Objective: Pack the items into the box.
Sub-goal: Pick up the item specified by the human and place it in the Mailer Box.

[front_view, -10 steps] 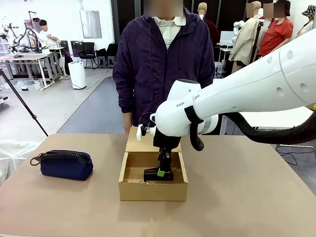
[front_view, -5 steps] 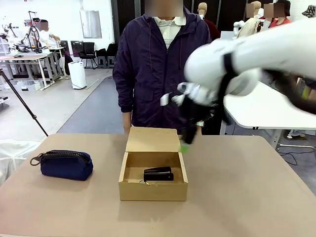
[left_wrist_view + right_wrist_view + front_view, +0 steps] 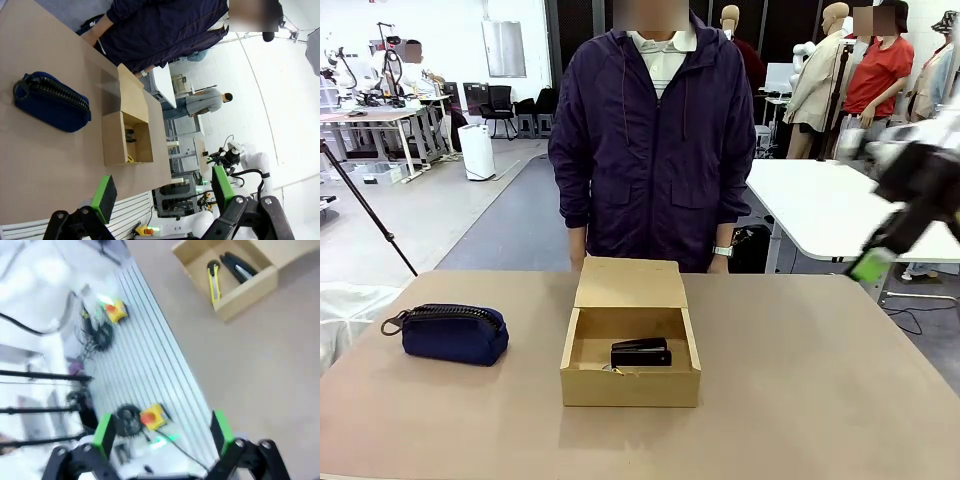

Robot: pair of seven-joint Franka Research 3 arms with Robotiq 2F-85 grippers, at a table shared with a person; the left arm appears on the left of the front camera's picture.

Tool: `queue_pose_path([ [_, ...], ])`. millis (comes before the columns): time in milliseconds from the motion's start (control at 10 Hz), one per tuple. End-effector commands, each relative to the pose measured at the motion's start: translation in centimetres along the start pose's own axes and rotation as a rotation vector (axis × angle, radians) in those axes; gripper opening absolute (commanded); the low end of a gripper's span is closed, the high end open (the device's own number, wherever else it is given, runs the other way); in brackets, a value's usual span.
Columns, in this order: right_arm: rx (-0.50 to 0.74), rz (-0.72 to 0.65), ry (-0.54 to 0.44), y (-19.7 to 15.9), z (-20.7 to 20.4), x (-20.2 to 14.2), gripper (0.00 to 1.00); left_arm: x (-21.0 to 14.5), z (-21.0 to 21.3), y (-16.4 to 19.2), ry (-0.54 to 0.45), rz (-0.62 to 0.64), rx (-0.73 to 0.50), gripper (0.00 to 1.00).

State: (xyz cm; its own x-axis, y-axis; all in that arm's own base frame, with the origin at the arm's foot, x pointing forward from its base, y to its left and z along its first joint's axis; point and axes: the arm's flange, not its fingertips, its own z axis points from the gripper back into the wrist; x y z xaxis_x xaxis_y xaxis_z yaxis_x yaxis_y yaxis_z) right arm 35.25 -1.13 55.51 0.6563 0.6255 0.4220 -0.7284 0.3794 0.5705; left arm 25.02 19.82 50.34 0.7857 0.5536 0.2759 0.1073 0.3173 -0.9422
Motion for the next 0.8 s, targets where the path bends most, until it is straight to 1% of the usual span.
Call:
queue_pose_path([
  [0, 0.094, -0.296, -0.469, -3.5, 1.0, -5.3, 1.00, 0.0, 0.0, -0.1, -0.008, -0.010, -0.023, 1.00],
  [100, 0.101, -0.438, -0.588, -3.7, 0.5, -7.4, 1.00, 0.0, 0.0, -0.1, -0.008, -0.010, -0.023, 1.00],
  [300, 0.127, -0.694, -0.677, -3.7, -0.2, -8.1, 1.00, 0.0, 0.0, -0.1, -0.008, -0.010, -0.023, 1.00],
  [400, -0.063, -0.600, -0.514, -3.0, -1.6, -5.2, 1.00, 0.0, 0.0, -0.1, -0.008, -0.010, -0.023, 1.00],
  [500, 0.121, -0.491, -0.438, -5.5, 1.4, -10.8, 1.00, 0.0, 0.0, -0.1, -0.008, -0.010, -0.023, 1.00],
  [700, 0.121, -0.491, -0.438, -5.5, 1.4, -10.8, 1.00, 0.0, 0.0, -0.1, -0.008, -0.010, -0.023, 1.00],
])
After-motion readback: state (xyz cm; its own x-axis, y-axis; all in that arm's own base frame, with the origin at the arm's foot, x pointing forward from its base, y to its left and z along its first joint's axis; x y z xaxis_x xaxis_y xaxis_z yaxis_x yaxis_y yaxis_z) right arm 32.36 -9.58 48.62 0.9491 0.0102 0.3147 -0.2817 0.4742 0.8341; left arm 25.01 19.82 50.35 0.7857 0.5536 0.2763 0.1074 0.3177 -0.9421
